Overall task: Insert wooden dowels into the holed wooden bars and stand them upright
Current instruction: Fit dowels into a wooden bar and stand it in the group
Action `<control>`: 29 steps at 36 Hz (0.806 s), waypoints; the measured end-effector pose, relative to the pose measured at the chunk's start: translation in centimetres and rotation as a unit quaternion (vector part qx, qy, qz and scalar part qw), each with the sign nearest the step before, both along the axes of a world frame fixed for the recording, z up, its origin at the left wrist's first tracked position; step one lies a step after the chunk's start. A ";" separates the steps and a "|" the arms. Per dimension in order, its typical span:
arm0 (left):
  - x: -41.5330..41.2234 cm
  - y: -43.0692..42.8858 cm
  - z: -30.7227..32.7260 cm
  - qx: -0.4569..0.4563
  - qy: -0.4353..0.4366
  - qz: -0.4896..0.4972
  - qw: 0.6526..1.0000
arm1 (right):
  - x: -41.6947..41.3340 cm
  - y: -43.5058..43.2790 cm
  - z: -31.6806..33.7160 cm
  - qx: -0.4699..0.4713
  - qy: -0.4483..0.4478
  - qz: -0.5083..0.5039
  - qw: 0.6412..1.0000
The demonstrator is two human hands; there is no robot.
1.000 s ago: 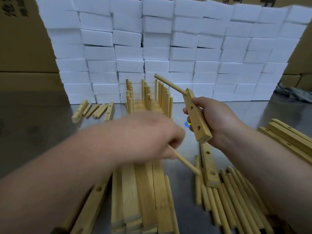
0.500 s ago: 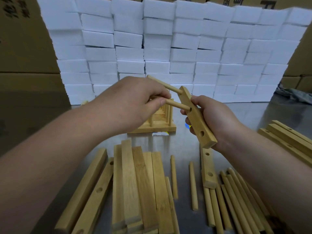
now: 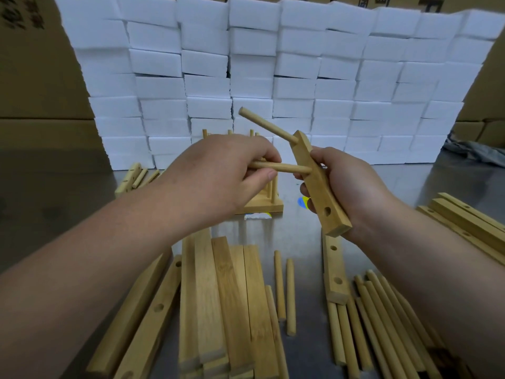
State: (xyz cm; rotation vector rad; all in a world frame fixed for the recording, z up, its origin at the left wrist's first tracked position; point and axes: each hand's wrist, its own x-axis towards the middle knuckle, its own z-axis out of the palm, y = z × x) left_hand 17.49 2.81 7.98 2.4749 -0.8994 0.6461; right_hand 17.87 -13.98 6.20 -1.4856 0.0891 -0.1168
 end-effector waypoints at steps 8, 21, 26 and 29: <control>-0.1 0.1 0.1 0.030 -0.039 0.005 0.999 | -0.6 0.5 0.2 0.022 -0.030 0.034 0.999; -0.3 -0.3 -0.6 -0.016 -0.018 0.007 1.000 | -1.0 1.0 -0.2 -0.028 -0.069 0.021 0.997; -0.4 -0.4 -0.8 -0.041 -0.007 0.028 0.999 | -1.2 1.1 -0.2 -0.031 -0.072 0.014 0.997; -0.4 -0.6 -1.0 -0.009 -0.016 0.062 0.998 | -1.4 1.1 -0.1 -0.014 -0.088 0.015 0.996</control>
